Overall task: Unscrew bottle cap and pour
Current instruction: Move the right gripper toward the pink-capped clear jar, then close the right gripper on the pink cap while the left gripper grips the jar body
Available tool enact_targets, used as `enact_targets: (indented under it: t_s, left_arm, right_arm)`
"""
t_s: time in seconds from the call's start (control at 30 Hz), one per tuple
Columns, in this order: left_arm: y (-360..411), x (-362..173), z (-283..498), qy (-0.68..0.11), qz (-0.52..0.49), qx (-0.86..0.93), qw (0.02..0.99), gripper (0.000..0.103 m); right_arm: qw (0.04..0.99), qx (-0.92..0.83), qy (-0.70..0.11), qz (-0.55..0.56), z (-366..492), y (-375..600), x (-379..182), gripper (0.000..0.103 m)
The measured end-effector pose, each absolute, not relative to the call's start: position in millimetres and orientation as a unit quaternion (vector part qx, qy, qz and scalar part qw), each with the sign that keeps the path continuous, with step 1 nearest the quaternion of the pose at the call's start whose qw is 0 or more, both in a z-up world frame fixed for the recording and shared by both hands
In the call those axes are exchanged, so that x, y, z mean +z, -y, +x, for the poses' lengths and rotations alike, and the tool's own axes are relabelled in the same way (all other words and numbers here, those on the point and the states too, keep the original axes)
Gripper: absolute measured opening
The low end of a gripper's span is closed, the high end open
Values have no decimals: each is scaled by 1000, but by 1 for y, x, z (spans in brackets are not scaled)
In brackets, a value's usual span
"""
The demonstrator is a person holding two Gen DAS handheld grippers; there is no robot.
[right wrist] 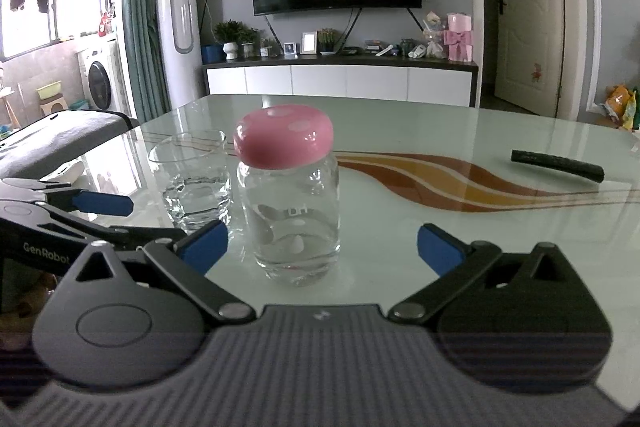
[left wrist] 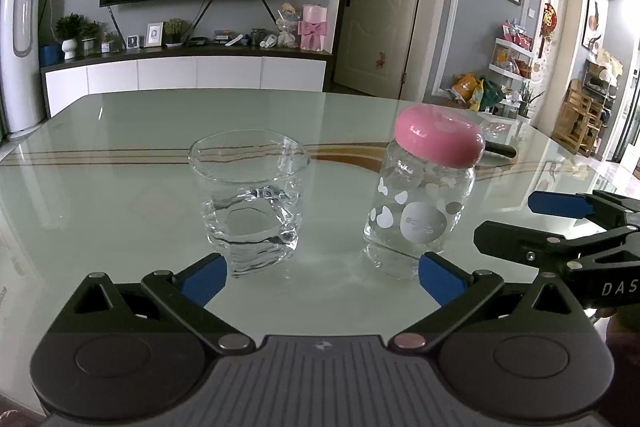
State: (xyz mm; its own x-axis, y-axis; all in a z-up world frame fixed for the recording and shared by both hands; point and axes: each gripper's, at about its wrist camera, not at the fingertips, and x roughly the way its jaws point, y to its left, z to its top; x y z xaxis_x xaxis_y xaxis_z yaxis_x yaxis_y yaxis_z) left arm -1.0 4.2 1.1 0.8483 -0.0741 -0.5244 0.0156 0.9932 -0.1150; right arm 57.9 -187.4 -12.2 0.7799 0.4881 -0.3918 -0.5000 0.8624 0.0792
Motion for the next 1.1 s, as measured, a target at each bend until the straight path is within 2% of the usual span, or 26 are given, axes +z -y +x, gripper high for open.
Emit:
enact_targets:
  t_s: [0.67,1.1]
  left_arm:
    - [4,3,12,-274,-64,-35,959,103]
    - [38,-3,30,-251,-21,-64,966,103]
  right_arm:
    - [945,264,-187,-32,62,194,4,103]
    - [936,309,-163,-53,80,180,27,103]
